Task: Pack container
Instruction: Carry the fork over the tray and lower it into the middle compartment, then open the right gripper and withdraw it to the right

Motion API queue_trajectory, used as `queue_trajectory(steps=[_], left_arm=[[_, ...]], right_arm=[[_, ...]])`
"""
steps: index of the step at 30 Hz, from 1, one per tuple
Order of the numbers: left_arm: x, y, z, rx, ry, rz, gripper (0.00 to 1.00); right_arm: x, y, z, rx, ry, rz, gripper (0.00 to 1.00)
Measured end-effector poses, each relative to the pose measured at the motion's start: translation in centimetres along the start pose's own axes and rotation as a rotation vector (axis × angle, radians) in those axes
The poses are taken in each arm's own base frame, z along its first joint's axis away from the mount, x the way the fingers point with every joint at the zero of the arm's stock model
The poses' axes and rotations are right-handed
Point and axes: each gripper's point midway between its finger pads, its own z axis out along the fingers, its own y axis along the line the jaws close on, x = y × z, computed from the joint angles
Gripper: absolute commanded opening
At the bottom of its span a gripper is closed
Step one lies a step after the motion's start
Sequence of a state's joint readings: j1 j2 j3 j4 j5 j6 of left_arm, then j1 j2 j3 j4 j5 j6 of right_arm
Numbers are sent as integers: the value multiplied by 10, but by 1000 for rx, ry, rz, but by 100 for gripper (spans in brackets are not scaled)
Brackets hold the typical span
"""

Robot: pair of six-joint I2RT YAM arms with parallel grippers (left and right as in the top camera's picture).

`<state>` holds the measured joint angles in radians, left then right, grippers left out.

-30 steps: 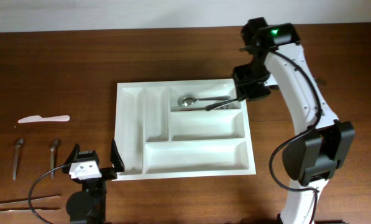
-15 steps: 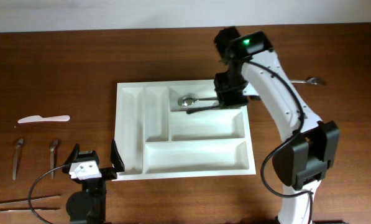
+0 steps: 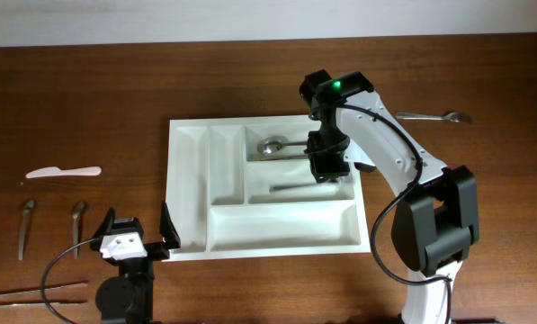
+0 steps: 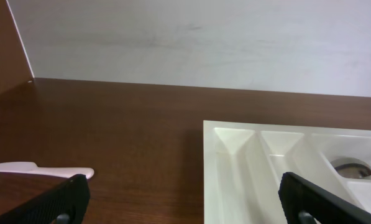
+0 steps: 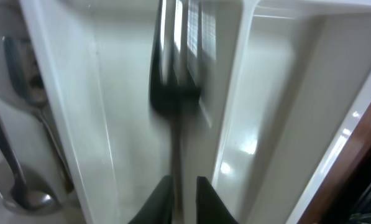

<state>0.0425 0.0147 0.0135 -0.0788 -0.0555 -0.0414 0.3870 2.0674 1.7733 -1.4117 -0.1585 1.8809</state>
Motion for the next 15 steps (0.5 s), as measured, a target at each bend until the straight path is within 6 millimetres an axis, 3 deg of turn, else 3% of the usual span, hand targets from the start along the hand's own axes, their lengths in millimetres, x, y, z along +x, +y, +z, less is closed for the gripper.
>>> queue_trajectory(steps=[7,9,10,13,15], left_arm=[[0,0,0,0,0,0,99],[0,0,0,0,0,0,99],[0,0,0,0,0,0,99],[0,0,0,0,0,0,99],[0,0,0,0,0,0,99]], right_arm=[[-1,5,1,-20,-7,-11,30],[0,10,1,-41,-7,-38,39],[0,13,1,-52,-9,-58,45],[-7,20,0,-80,-35,-115,93],[-19,25,-2,-92,-61,-164,99]])
